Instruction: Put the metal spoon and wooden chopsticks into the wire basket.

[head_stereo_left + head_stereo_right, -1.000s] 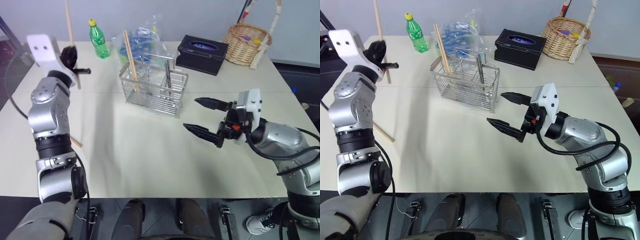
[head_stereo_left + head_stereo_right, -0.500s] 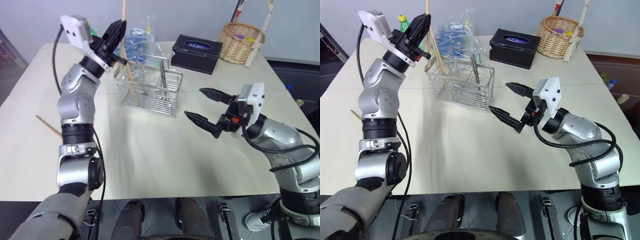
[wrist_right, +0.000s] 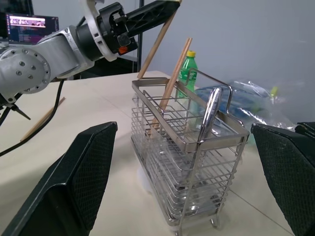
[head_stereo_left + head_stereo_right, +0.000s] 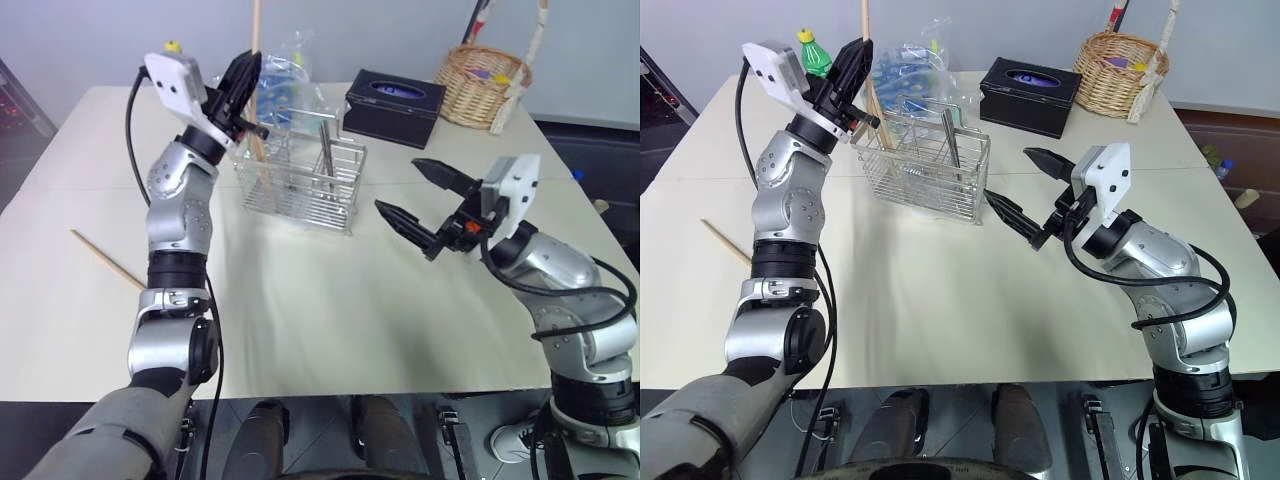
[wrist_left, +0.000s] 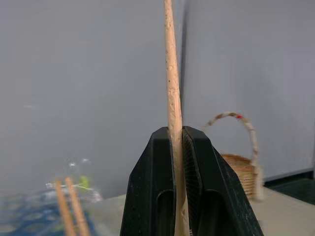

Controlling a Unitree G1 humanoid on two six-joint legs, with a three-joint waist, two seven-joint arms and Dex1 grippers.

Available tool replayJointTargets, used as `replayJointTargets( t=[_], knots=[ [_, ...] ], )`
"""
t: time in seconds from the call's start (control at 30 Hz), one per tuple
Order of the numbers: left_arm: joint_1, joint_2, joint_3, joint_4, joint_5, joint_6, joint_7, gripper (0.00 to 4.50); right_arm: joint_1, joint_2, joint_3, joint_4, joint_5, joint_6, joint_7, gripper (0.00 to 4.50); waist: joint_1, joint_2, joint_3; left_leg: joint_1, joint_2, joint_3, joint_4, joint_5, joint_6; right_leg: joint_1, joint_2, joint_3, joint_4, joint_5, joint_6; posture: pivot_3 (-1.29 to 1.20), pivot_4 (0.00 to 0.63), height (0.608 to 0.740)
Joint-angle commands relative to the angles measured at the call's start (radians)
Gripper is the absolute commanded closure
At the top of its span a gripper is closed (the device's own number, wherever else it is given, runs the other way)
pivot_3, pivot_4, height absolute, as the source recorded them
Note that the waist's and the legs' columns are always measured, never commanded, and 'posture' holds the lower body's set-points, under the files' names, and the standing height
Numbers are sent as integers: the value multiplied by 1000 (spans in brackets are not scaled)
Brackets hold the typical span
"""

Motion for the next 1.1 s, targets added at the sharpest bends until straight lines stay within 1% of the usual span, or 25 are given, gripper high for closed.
replayJointTargets(
  t=[0.03, 0.27, 0.4, 0.8, 0.87, 0.93, 0.97, 1.0, 1.1],
  knots=[
    [-4, 3, -7, 43, 55, -94, 50, 4403, -3, 9, -8, -32, 1, -17, -6, 0, 0, 0, 0, 0, 0, 0, 0, 0, 0, 0, 0, 0, 0, 0, 0, 0, 150, 740],
    [17, -14, -24, 115, 102, -169, 97, 4403, -6, 15, -5, -33, -1, -19, -11, 0, 1, 0, 0, 0, 0, 0, 0, 0, 0, 0, 0, 0, 0, 0, 0, 0, 150, 740],
    [35, -40, -43, 133, 124, -196, 124, 4403, -5, 20, -2, -39, -1, -18, -16, 0, 1, 0, 0, 0, 0, 0, 0, 0, 0, 0, 0, 0, 0, 0, 0, 0, 150, 740],
    [40, -55, -52, 131, 127, -207, 138, 4403, 1, 24, 1, -49, -1, -15, -25, 0, 1, 0, 0, 0, 0, 0, 0, 0, 0, 0, 0, 0, 0, 0, 0, 0, 150, 740],
    [39, -52, -50, 133, 125, -207, 136, 3665, 2, 25, 2, -50, -1, -15, -26, 0, 1, 0, 0, 0, 0, 0, 0, 0, 0, 0, 0, 0, 0, 0, 0, 0, 150, 740],
    [39, -50, -48, 134, 125, -209, 136, 3126, 2, 26, 2, -50, -1, -15, -26, 0, 0, 0, 0, 0, 0, 0, 0, 0, 0, 0, 0, 0, 0, 0, 0, 0, 150, 740],
    [38, -49, -47, 134, 124, -209, 136, 2430, 2, 26, 2, -50, -2, -15, -26, 0, 0, 0, 0, 0, 0, 0, 0, 0, 0, 0, 0, 0, 0, 0, 0, 0, 150, 740],
    [37, -48, -46, 134, 123, -209, 136, 2077, 1, 26, 3, -48, -2, -16, -26, 0, 0, 0, 0, 0, 0, 0, 0, 0, 0, 0, 0, 0, 0, 0, 0, 0, 150, 740],
    [36, -46, -43, 128, 121, -206, 138, 520, 0, 26, 4, -46, -3, -16, -24, 0, 0, 0, 0, 0, 0, 0, 0, 0, 0, 0, 0, 0, 0, 0, 0, 0, 150, 740]
  ],
)
